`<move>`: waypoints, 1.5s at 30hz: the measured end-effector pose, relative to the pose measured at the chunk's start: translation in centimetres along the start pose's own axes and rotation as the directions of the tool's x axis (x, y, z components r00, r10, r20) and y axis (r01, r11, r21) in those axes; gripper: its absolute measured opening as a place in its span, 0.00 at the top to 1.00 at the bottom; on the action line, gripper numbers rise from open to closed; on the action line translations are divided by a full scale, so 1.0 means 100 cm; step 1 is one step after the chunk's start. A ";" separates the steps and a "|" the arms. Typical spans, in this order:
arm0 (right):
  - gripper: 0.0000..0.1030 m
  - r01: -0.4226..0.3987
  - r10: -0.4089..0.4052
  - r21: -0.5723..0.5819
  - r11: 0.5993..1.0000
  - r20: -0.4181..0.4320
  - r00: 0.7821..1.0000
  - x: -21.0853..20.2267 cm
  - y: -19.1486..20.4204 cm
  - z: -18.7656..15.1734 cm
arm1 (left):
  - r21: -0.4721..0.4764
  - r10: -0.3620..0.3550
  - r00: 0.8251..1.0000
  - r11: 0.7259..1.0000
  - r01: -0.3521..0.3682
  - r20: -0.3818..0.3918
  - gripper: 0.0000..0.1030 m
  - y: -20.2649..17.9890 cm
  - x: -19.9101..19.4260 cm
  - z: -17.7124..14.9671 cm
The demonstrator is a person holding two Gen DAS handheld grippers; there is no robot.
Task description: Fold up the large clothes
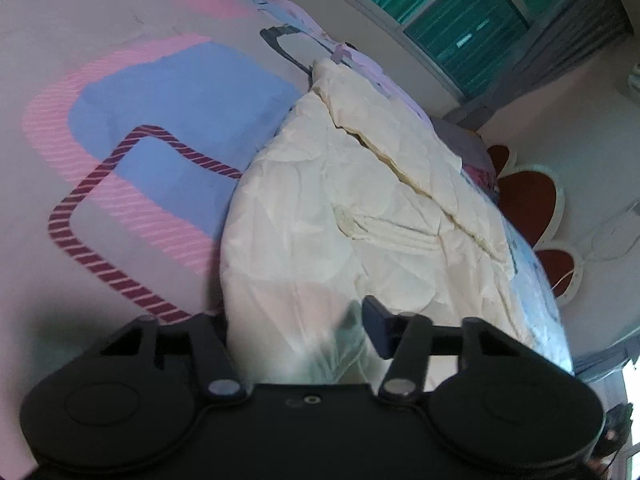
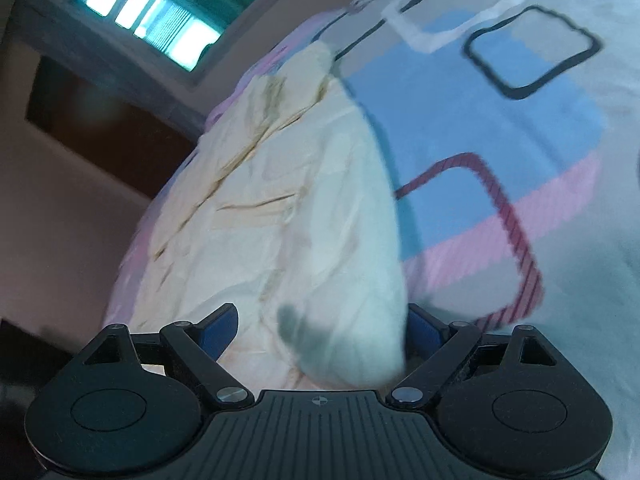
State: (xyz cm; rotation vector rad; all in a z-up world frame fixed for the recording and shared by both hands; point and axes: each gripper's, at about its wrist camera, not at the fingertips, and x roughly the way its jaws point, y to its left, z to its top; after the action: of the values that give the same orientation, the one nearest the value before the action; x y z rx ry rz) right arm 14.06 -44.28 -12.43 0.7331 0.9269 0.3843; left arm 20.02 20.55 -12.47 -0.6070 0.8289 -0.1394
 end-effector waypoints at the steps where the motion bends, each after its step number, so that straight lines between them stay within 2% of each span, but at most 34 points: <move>1: 0.45 0.011 -0.011 -0.035 0.999 -0.014 1.000 0.001 0.003 -0.001 | 0.022 0.011 1.000 1.000 -0.011 -0.004 0.70 -0.002 0.000 -0.001; 2: 0.61 0.029 -0.031 -0.058 0.998 -0.034 0.999 0.004 0.004 -0.004 | 0.028 0.000 1.000 1.000 0.000 -0.012 0.79 -0.002 0.000 -0.003; 3: 0.73 0.039 -0.041 -0.066 0.997 -0.041 0.998 0.005 0.003 -0.006 | 0.022 -0.014 1.000 1.000 0.015 -0.011 0.80 -0.001 -0.001 -0.005; 4: 0.83 0.010 -0.012 -0.059 0.998 -0.032 0.999 0.002 0.002 -0.008 | 0.033 -0.021 1.000 0.999 0.022 -0.003 0.84 0.000 -0.003 -0.007; 7: 0.85 -0.092 0.093 -0.024 0.995 0.037 0.995 -0.018 -0.001 -0.013 | -0.008 -0.070 0.997 0.997 0.071 0.041 0.92 0.011 -0.014 -0.007; 9: 0.85 -0.091 0.091 -0.011 0.996 0.059 0.994 -0.024 -0.002 -0.014 | -0.013 -0.108 0.991 0.994 0.109 0.081 0.93 0.012 -0.022 -0.007; 12: 0.86 -0.083 0.084 -0.008 0.996 0.050 0.995 -0.019 0.001 -0.005 | -0.014 -0.098 0.993 0.995 0.099 0.069 0.94 0.012 -0.018 -0.001; 14: 0.86 -0.119 0.120 -0.008 0.993 0.091 0.989 -0.021 0.009 0.007 | -0.027 -0.132 0.986 0.990 0.135 0.100 0.94 0.007 -0.020 0.010; 17: 0.86 -0.158 0.159 -0.021 0.987 0.164 0.973 -0.025 0.026 0.035 | -0.016 -0.185 0.969 0.982 0.190 0.166 0.94 -0.006 -0.025 0.033; 21: 0.86 -0.163 0.175 -0.070 0.984 0.227 0.958 -0.018 0.059 0.084 | -0.003 -0.246 0.937 0.967 0.254 0.249 0.94 -0.027 -0.019 0.078; 24: 0.86 -0.180 0.193 -0.069 0.981 0.277 0.941 -0.007 0.075 0.124 | 0.014 -0.283 0.914 0.956 0.292 0.289 0.94 -0.046 -0.005 0.114; 27: 0.86 -0.193 0.200 -0.054 0.980 0.312 0.929 0.011 0.086 0.166 | 0.026 -0.308 0.899 0.949 0.316 0.310 0.94 -0.062 0.017 0.157; 31: 0.86 -0.177 0.183 -0.047 0.983 0.335 0.924 0.038 0.094 0.215 | 0.051 -0.295 0.907 0.955 0.294 0.300 0.93 -0.080 0.053 0.206; 36: 0.86 -0.137 0.134 -0.013 0.991 0.315 0.939 0.092 0.084 0.273 | 0.039 -0.284 0.922 0.958 0.284 0.261 0.93 -0.084 0.110 0.251; 40: 0.85 -0.085 0.081 0.003 0.996 0.280 0.957 0.133 0.072 0.303 | 0.027 -0.241 0.946 0.970 0.240 0.215 0.92 -0.077 0.154 0.271; 41: 0.85 -0.068 0.062 0.013 0.998 0.273 0.960 0.144 0.068 0.311 | 0.030 -0.221 0.954 0.975 0.219 0.205 0.86 -0.075 0.165 0.276; 42: 0.72 -0.040 0.033 0.023 0.999 0.266 0.963 0.153 0.064 0.317 | 0.024 -0.209 0.957 0.978 0.209 0.203 0.82 -0.073 0.170 0.280; 43: 0.41 -0.011 0.002 0.033 0.999 0.268 0.963 0.159 0.060 0.322 | 0.018 -0.204 0.958 0.979 0.204 0.204 0.75 -0.070 0.178 0.284; 45: 0.04 0.059 -0.063 0.024 0.998 0.359 0.931 0.158 0.059 0.322 | 0.014 -0.179 0.957 0.983 0.180 0.229 0.60 -0.064 0.180 0.289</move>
State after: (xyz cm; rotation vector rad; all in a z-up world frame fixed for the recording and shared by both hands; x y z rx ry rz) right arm 49.62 -43.76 -4.98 0.7542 0.6035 0.1791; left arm 53.92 22.14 -5.65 -0.6909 0.5503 -0.2277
